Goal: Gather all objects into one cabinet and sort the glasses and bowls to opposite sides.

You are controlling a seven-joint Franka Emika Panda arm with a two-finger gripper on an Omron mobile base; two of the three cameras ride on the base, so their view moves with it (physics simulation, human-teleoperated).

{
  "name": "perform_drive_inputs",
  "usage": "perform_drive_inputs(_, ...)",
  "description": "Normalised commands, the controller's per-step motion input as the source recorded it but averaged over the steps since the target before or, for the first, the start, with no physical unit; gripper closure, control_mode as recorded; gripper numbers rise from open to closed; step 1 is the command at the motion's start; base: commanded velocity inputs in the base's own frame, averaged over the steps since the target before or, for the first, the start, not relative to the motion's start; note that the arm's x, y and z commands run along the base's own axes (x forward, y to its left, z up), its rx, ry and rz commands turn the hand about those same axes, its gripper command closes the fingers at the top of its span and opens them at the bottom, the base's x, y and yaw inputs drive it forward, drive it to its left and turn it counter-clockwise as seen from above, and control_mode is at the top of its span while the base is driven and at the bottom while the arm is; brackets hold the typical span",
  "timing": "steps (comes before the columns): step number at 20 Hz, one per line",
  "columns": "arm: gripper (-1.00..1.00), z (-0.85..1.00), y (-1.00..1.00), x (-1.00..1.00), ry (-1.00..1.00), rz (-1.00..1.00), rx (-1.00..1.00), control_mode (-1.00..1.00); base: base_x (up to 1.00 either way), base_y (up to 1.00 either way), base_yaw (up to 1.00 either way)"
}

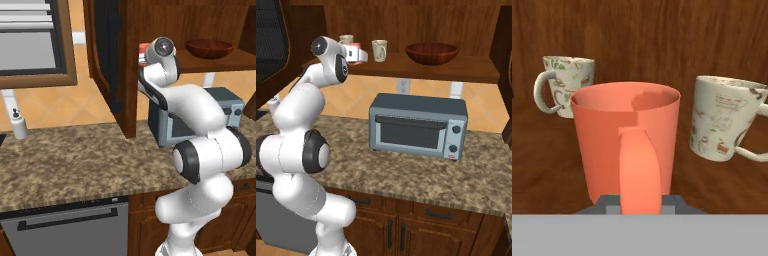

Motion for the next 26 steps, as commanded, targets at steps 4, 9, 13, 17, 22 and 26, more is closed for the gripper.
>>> perform_drive_inputs(4,1.0,0.0,-0.03,0.31,0.04,0.0,0.04,-1.0,0.0,0.0,0.0)
perform_drive_inputs(9,1.0,-0.01,-0.05,0.37,0.05,0.0,0.02,-1.0,0.0,0.0,0.0)
perform_drive_inputs(13,-1.0,-0.16,-0.01,0.41,0.04,0.0,0.01,-1.0,0.0,0.0,0.0)
perform_drive_inputs(17,-1.0,-0.09,-0.01,0.08,0.01,0.0,0.03,-1.0,0.0,0.0,0.0)
perform_drive_inputs(22,-1.0,0.09,-0.23,-0.64,0.0,0.0,0.04,-1.0,0.0,0.0,0.0)
perform_drive_inputs(26,-1.0,0.02,-0.56,-1.0,0.0,0.0,0.08,-1.0,0.0,0.0,0.0)
